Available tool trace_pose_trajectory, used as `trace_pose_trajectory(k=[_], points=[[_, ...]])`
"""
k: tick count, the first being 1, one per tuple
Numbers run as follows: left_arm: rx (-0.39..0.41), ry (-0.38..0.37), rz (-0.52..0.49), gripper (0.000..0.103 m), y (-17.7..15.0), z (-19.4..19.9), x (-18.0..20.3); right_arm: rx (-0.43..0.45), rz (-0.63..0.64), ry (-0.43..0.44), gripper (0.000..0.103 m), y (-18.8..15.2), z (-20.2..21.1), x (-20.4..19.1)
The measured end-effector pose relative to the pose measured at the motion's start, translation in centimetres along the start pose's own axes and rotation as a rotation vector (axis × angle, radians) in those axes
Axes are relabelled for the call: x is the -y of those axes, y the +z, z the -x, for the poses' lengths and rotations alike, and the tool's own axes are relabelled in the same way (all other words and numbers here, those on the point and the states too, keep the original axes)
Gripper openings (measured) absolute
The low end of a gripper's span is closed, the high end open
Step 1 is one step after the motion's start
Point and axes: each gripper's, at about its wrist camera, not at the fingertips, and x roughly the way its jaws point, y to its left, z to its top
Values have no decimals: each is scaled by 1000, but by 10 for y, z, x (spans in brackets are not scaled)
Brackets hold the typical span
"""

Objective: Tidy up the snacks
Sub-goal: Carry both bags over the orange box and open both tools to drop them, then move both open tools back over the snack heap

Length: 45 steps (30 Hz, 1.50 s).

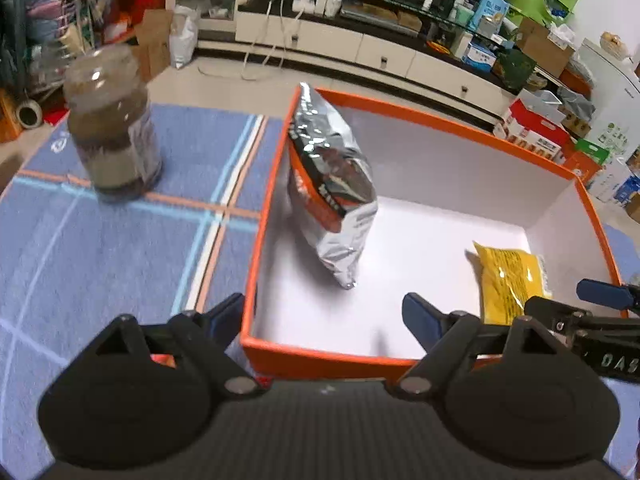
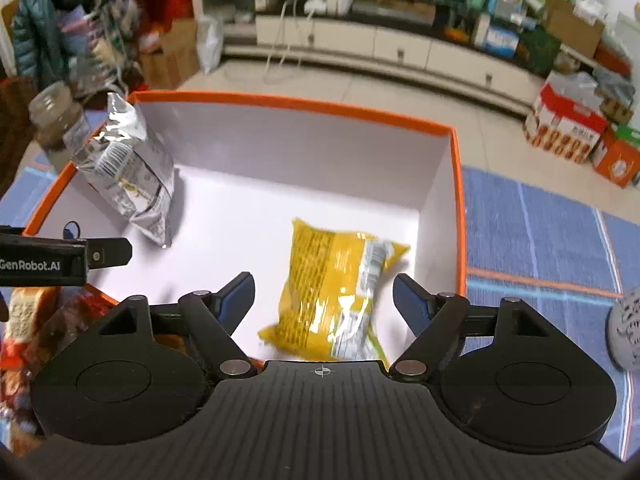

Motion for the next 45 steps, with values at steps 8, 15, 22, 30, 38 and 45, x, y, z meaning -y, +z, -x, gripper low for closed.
trace_pose_trajectory(k=[8,15,22,30,38,45], points=[[140,-80,37,89,-14,69,-15,309,-78,74,70,-24,76,12],[388,24,117,99,-91,176,-84,495,-38,19,87,-145,152,28],[289,214,290,100,-148,168,-119,464,-108,-10,87,-190,170,35],[204,128,105,100,-185,145,-74,429,70,34,84,-205,138,21],[113,-38,-654,100,-194,110,-34,302,130,48,77,-196,98,36],[91,-74,-655,101,-204,98,-34,268,128,199,79,-210,104,56]])
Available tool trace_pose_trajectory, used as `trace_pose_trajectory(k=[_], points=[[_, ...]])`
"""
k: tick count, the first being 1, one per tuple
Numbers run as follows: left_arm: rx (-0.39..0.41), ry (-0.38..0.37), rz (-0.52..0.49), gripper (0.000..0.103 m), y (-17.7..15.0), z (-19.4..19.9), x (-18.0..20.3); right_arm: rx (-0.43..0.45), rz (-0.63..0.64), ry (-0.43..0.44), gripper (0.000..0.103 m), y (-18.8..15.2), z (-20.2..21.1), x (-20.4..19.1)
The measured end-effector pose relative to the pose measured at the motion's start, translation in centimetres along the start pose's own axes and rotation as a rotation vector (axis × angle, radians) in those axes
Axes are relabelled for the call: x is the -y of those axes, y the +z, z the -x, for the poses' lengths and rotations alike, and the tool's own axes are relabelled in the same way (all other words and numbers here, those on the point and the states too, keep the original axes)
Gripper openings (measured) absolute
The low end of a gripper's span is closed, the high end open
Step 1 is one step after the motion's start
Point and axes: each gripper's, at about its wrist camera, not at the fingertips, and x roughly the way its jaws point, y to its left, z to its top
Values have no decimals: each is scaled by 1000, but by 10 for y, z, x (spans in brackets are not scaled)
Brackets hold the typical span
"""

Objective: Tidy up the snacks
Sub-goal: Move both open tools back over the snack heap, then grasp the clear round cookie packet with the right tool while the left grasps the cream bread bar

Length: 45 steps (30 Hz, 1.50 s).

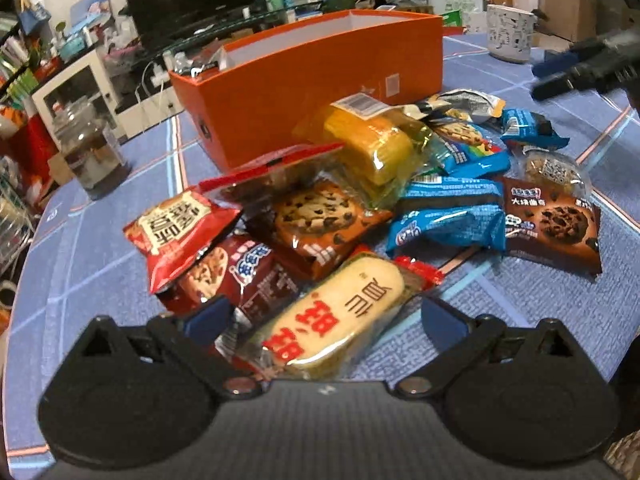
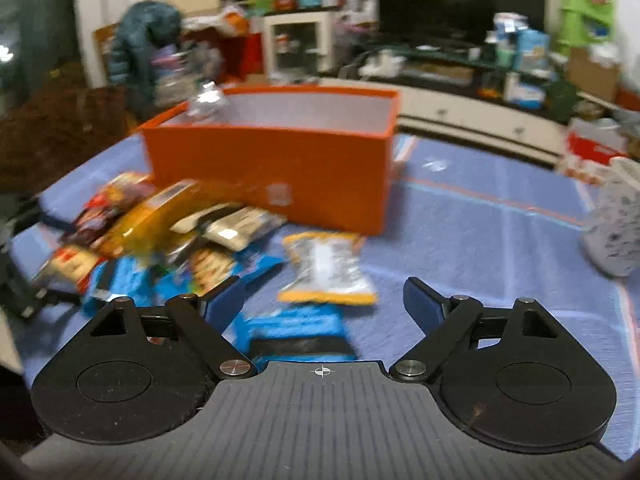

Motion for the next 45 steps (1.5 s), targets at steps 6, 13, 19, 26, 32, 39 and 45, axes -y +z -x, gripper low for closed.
trace_pose_trajectory(k=[6,13,19,26,32,39,45], points=[[-60,-63,-50,101,-8,18,23,-85,48,12,75,-8,-16,-11],[-39,-90,-43,101,-6,35,38,-51,44,1,77,-6,-12,-15],[36,-159,58,101,3,40,24,-54,48,13,76,-4,-14,-15],[-18,-117,75,100,10,18,27,-76,42,35,64,-8,-3,-22],[-24,-137,87,90,8,13,34,-74,3,77,52,-6,12,-49],[-35,-127,70,90,5,11,40,-167,52,52,38,-14,-10,-85],[-60,-104,96,90,1,8,33,-185,30,19,35,-13,-14,-86]])
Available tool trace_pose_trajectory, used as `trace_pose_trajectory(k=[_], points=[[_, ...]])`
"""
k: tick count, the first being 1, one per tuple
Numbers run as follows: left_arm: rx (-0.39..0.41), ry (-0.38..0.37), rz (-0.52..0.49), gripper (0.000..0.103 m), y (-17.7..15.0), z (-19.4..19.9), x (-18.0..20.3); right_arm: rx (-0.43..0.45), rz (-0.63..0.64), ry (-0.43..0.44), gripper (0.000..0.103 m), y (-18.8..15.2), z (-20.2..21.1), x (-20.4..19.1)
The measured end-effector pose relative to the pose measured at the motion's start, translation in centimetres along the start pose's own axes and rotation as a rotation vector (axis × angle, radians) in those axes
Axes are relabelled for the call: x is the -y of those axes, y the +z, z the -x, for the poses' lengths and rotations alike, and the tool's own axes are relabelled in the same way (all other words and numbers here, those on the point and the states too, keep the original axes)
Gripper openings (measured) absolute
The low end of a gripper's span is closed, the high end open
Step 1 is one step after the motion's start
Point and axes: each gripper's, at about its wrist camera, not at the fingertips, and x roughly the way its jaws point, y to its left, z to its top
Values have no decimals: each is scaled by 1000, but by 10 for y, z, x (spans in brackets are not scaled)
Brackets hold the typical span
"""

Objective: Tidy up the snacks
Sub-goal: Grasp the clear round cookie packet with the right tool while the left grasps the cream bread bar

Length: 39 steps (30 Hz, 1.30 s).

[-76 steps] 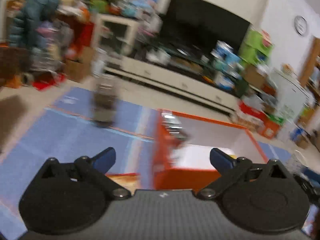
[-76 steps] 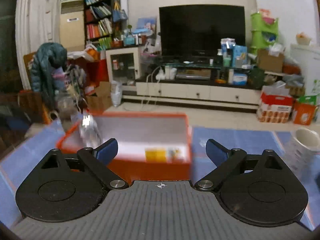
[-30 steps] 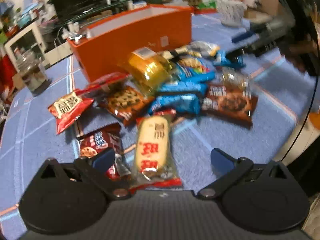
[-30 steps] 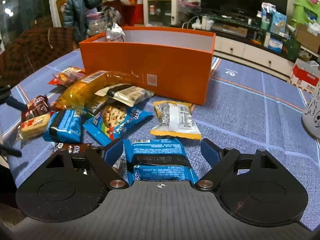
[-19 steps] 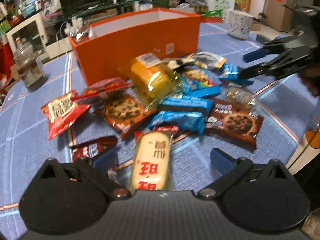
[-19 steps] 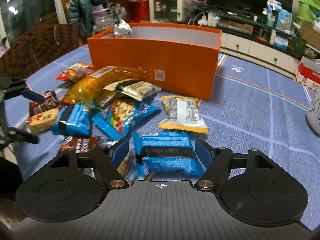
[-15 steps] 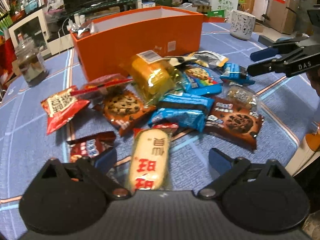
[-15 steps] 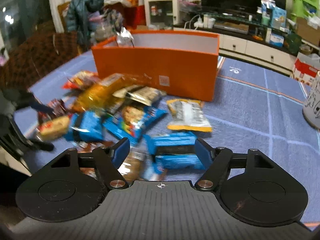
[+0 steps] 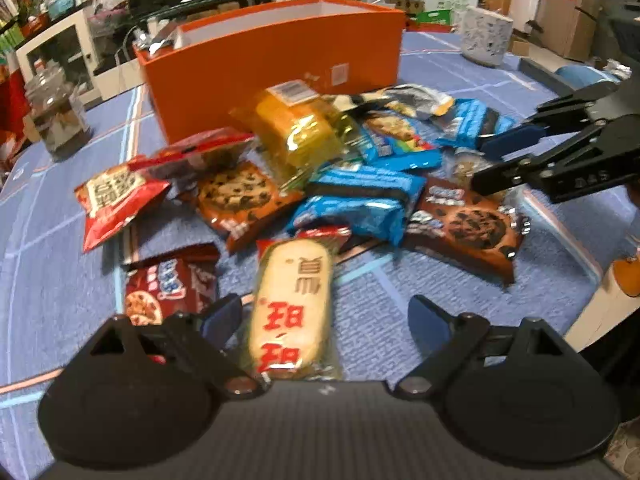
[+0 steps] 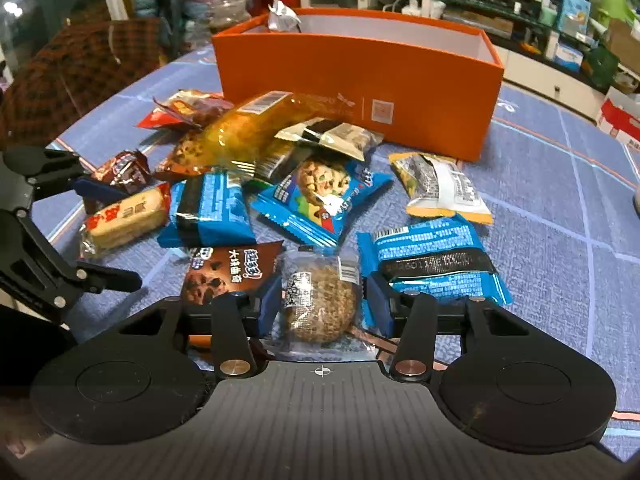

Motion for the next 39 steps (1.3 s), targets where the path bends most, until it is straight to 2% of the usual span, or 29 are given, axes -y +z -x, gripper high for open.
trace_pose_trajectory(k=[3,6,10,13,14,17,23,29,31,32,33,35,39], points=[[-4,7,28,90,0,-2,-5,15,11,-1,36,-1,3,-1],[-2,-12,56,90,2,-3,-7,-7,-24,15,36,0,-2,5],[2,-53,48,90,3,-1,0,-39,-6,-90,40,-4,-9,9],[2,-53,44,87,3,-1,5,-21,-36,-48,40,-2,-5,13],[3,-48,51,82,3,-1,6,-26,-34,-38,40,-2,-5,12],[5,-43,69,81,2,0,5,-41,4,-46,40,-4,-12,7],[6,-30,79,73,4,0,-1,-42,-24,-41,38,-2,-15,11],[4,-22,67,72,5,-1,3,-45,-25,-47,37,-2,-14,10],[2,-17,66,67,5,-1,3,-46,-25,-50,37,-2,-14,10],[-2,-16,76,58,5,0,2,-47,-30,-53,34,-2,-14,11],[-6,-22,88,45,6,1,0,-49,-37,-57,26,-2,-13,12],[-14,-19,126,33,6,3,-4,-59,-61,-44,22,-1,-11,15],[-16,-28,162,29,6,6,-7,-63,-59,-41,20,0,-10,12]])
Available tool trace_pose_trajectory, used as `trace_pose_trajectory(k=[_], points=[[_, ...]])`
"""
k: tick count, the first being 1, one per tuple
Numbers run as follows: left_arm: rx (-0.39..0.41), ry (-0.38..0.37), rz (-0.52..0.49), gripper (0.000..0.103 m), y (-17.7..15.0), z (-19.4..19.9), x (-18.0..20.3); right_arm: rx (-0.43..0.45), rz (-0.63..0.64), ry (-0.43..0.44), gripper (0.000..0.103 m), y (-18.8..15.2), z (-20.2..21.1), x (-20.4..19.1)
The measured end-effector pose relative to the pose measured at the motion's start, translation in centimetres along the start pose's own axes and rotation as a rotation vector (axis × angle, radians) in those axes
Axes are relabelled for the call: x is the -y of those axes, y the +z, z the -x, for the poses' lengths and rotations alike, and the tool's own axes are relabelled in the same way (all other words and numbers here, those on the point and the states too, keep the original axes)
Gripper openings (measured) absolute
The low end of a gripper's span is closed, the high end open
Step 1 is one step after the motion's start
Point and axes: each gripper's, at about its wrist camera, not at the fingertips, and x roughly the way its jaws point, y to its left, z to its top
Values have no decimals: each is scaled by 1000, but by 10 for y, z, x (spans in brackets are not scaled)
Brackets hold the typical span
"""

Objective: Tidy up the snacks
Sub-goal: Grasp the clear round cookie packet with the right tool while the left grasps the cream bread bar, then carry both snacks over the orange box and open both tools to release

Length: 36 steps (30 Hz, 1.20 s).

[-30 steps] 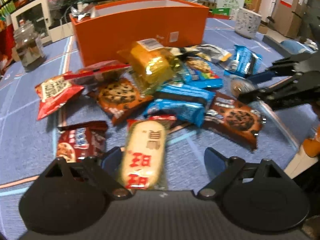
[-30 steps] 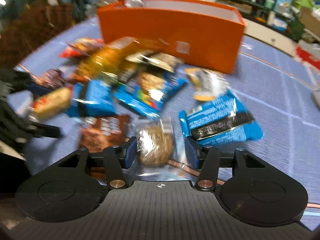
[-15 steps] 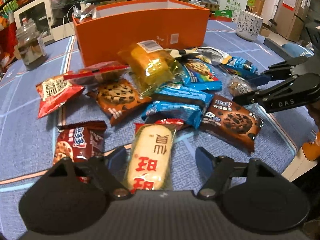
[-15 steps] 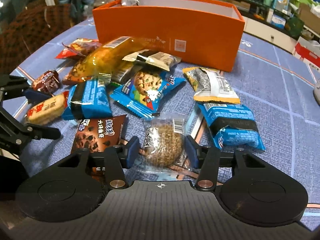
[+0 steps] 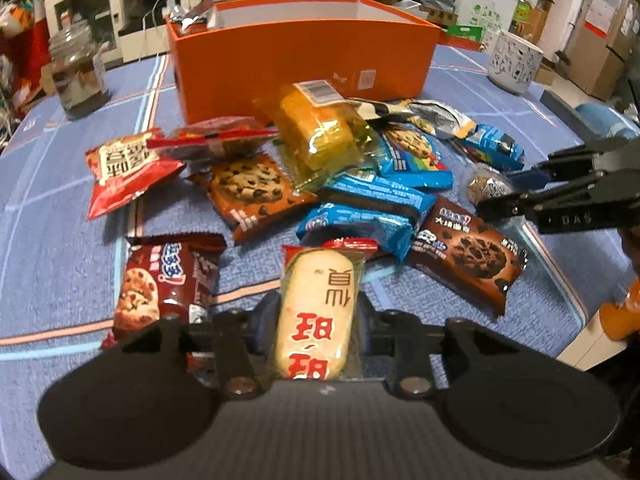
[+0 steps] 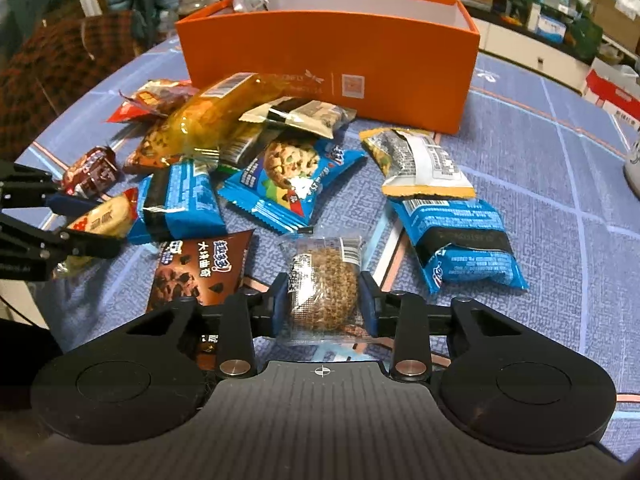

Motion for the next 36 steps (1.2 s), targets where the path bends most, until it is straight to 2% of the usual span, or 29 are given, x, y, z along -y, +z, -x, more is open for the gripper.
trace_pose_trajectory(k=[13,20,27,32,36], points=[[71,57,-13,30,7,19,9,61,62,-58,19,6,9,-12],[50,147,30,30,13,17,7,86,62,-73,19,10,15,-11],[68,223,50,30,20,16,7,110,52,-71,19,13,22,-12],[107,208,94,30,24,29,5,168,33,-65,19,20,36,-12],[166,164,135,30,46,46,-2,239,-19,-18,19,35,57,-6]])
